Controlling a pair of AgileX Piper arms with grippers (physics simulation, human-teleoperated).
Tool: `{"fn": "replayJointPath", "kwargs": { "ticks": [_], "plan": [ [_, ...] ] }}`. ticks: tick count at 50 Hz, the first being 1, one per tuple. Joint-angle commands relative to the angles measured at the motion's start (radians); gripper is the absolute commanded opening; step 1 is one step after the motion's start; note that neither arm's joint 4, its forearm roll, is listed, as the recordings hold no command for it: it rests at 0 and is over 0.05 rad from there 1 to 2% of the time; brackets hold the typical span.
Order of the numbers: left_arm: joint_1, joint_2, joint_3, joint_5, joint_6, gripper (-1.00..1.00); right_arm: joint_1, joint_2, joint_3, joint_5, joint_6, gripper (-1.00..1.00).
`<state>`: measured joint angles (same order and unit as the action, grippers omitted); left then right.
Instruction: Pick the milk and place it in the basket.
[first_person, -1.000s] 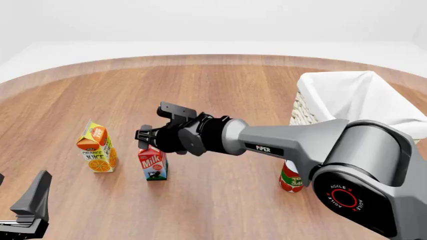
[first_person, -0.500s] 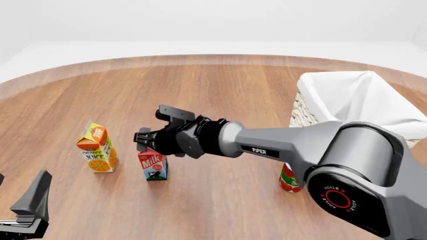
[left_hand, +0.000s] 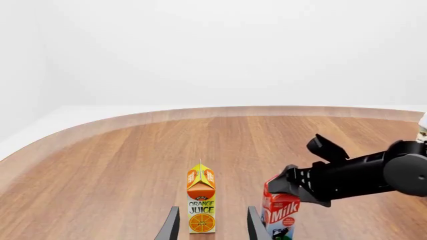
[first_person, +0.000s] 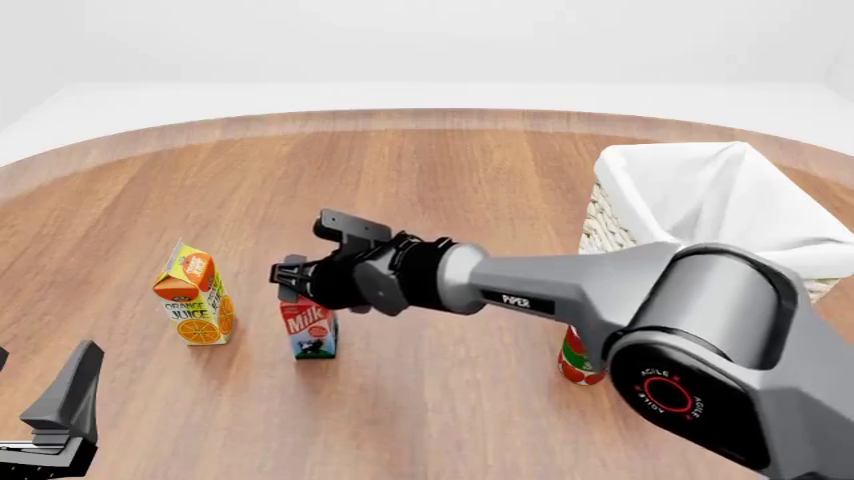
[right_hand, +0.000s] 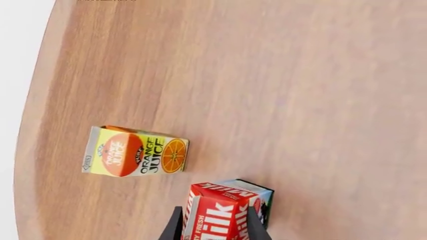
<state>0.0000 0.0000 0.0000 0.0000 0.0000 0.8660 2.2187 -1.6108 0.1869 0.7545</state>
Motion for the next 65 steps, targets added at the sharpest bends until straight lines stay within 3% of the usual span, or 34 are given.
{"fn": "replayJointPath", "kwargs": {
  "ticks": [1,65],
  "plan": [
    [0.000,0.000,0.000,0.000,0.000,1.00,-0.018,-0.030,0.012,-0.035,-0.009,-1.00],
    [0.000,0.000,0.000,0.000,0.000,1.00,-0.020,-0.097,0.034,-0.049,-0.017,-1.00]
  ]
}}
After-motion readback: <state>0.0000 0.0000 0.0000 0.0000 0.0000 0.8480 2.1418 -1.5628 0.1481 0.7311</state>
